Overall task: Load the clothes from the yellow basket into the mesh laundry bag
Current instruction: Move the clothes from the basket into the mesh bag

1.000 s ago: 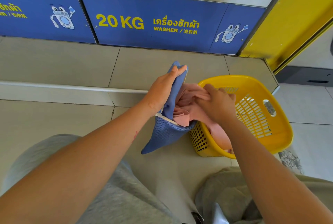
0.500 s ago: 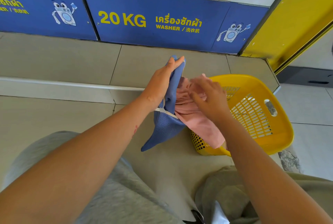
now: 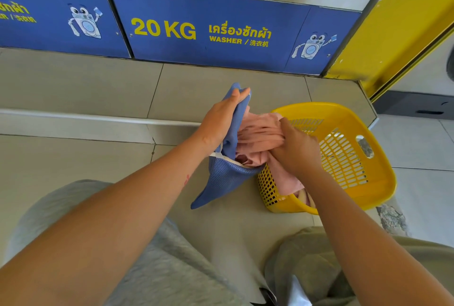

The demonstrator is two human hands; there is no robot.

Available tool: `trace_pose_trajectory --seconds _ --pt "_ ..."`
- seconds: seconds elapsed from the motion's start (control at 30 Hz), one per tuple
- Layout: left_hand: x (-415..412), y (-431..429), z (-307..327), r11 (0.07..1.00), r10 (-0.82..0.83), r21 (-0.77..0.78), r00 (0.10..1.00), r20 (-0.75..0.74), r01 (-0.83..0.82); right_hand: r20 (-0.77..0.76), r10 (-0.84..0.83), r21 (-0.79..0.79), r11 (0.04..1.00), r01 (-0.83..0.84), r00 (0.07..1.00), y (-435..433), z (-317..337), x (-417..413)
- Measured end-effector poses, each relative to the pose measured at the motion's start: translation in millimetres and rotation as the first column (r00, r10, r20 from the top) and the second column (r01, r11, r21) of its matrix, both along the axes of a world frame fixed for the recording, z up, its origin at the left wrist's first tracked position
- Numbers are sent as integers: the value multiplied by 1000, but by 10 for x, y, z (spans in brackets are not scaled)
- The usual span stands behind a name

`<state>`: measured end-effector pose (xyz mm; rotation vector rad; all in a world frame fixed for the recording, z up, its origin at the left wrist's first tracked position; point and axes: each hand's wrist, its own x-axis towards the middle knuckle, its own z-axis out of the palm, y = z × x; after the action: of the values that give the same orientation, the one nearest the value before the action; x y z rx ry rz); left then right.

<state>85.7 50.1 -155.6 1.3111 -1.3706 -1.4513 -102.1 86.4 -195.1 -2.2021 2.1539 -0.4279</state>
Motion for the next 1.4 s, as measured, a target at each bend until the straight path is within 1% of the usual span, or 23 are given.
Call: trace_pose_trajectory --seconds 0.03,0.1,0.2,0.3,0.37,0.43,0.47,0.53,0.6,0.63,0.73,0.8,0.83,0.93,1.03,1.1,1.13,1.17,1.2,1.27,1.3,1.33,1.4 --pt "-3 3 -13 1000 -10 -1 1000 -3 10 34 -22 -71 997 24 999 -12 67 32" --pt "-20 26 7 1000 -27 -11 1000 3 27 64 -80 -150 985 89 995 -91 188 120" --pt "-43 31 88 1000 -8 -3 998 -61 8 -61 -90 -159 984 79 994 -182 184 302" --pt "-32 15 136 1000 -13 -5 991 -131 12 -273 121 -5 992 -127 954 -88 -118 412" --pt "-29 23 136 999 -42 -16 992 -122 40 -312 283 151 957 -247 907 -18 -227 380" --pt "-37 39 123 998 -57 -8 991 -118 56 -255 353 267 921 -285 900 -26 -199 322" --pt "-41 41 109 998 -57 6 990 -127 58 -211 351 294 913 -283 912 -28 -165 292" --pt "-35 45 126 999 -43 19 992 -119 46 -141 304 224 937 -268 942 7 -116 242" --pt "-13 52 163 1000 -26 10 994 -102 27 -91 216 139 969 -202 972 62 -98 184" --pt "-3 54 174 1000 -21 11 994 -106 22 -59 174 160 974 -163 983 78 -82 150" --pt "3 64 136 999 -38 16 996 -78 39 49 105 348 930 -116 993 48 -86 25" --pt "14 76 93 999 -50 21 998 -31 50 124 91 375 917 -132 988 -13 -101 -25" --pt "32 77 68 998 -48 30 999 -13 49 120 100 365 921 -137 988 -40 -112 -26" --pt "101 86 13 998 -49 36 999 9 49 -56 178 328 933 -150 982 -96 -85 38" --pt "199 90 -48 999 -49 -1 998 42 49 -258 236 254 952 -170 937 -162 69 200" --pt "296 85 -112 998 -45 -30 997 62 46 -280 261 204 956 -208 924 -219 172 365" --pt "347 90 -132 998 -42 -35 997 66 44 -223 255 185 959 -216 941 -246 202 467" --pt "398 101 -138 999 -36 -36 997 63 38 -108 234 177 961 -213 966 -263 216 583" --pt "447 111 -138 999 -20 -29 998 55 22 52 199 190 960 -205 979 -272 202 702" --pt "550 132 -112 999 32 15 999 19 -33 372 125 243 943 -227 920 -228 103 937" --pt "610 126 -102 996 72 55 997 -7 -71 452 129 257 929 -267 883 -188 8 1052" --pt "661 113 -104 990 108 91 994 -29 -105 475 150 269 914 -305 867 -132 -104 1137" --pt "757 95 -118 982 142 127 989 -39 -136 451 191 288 893 -345 872 -29 -325 1277"
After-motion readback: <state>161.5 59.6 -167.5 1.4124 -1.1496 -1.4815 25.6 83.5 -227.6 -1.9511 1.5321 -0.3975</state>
